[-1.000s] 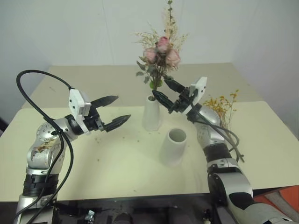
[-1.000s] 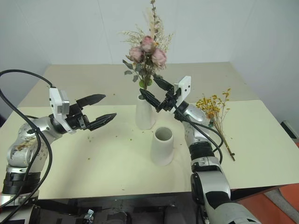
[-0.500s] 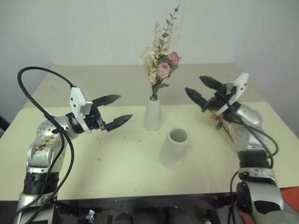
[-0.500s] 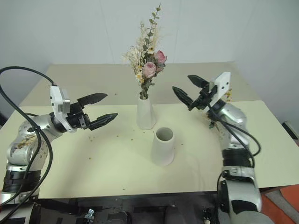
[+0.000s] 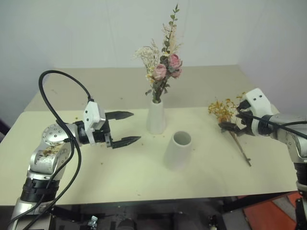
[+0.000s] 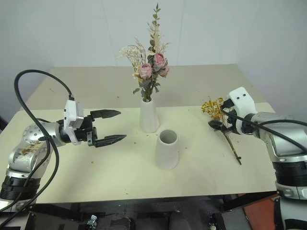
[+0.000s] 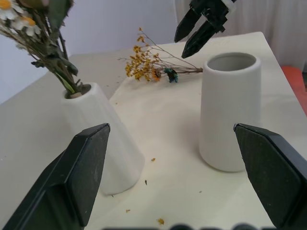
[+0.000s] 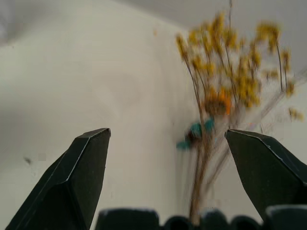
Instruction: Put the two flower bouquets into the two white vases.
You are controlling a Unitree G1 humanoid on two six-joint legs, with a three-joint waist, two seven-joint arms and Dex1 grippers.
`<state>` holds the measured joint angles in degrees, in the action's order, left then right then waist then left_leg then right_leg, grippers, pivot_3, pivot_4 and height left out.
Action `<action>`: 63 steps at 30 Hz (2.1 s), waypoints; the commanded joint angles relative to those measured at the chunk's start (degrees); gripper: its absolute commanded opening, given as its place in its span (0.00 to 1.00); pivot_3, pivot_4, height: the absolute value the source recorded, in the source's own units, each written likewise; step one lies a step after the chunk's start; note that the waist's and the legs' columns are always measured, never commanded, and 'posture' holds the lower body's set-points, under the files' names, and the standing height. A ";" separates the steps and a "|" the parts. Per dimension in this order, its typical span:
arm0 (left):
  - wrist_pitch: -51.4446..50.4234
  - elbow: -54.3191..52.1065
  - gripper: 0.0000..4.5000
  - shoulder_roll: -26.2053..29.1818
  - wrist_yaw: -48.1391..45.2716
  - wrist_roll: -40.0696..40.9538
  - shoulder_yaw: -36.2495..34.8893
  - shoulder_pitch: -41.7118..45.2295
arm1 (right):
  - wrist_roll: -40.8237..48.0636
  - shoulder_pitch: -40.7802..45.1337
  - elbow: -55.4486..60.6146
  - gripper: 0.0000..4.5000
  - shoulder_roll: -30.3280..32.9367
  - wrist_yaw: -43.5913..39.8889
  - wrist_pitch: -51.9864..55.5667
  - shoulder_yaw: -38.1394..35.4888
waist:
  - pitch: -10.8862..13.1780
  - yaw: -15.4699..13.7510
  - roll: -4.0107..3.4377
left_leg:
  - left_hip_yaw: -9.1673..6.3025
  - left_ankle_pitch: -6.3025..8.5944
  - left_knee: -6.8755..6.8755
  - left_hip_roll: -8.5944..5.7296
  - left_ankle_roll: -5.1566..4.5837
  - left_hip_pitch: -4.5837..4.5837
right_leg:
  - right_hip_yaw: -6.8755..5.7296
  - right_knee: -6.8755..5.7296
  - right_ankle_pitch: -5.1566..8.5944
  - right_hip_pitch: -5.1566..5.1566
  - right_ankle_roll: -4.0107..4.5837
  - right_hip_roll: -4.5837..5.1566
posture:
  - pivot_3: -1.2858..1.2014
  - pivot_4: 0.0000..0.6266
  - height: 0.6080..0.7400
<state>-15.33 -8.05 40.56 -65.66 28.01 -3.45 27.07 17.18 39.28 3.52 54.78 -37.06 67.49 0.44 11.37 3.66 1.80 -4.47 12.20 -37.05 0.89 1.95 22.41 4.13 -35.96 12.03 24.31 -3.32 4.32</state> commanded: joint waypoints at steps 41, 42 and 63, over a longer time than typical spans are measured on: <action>-4.45 -6.87 1.00 -2.45 2.56 2.62 2.31 7.35 | -17.25 16.23 -49.00 0.01 -8.91 -8.62 -25.99 7.82 | 0.00 0.34 0.00 | 0.01 -0.01 -0.01 -0.04 0.00 0.02 | 0.01 0.07 -0.09 -0.03 -0.02 0.02 | 0.52 0.24 1.00; -4.49 -6.92 1.00 -2.33 2.70 2.67 2.05 7.19 | -17.44 16.20 -48.47 0.01 -9.03 -6.49 -26.85 6.82 | 0.00 0.35 0.00 | 0.01 -0.01 -0.01 -0.04 0.00 0.02 | 0.01 0.07 -0.09 -0.04 -0.02 0.03 | 0.52 0.24 1.00; -5.56 -3.81 1.00 -3.87 0.99 6.14 0.62 3.14 | 43.82 -9.64 19.70 0.01 -30.10 8.36 -43.61 -27.83 | 0.00 0.04 -0.02 | -0.04 -0.02 -0.05 0.00 -0.01 -0.16 | 0.00 -0.06 -0.13 -0.19 0.02 -0.01 | 0.52 0.24 1.00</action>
<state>-20.48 -11.53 36.79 -64.45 32.25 -1.75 30.35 56.75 29.98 18.97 25.15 -28.24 23.17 -27.56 11.37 3.70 1.78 -4.52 12.18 -37.09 0.92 1.93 22.25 4.13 -36.05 11.94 24.12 -3.34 4.27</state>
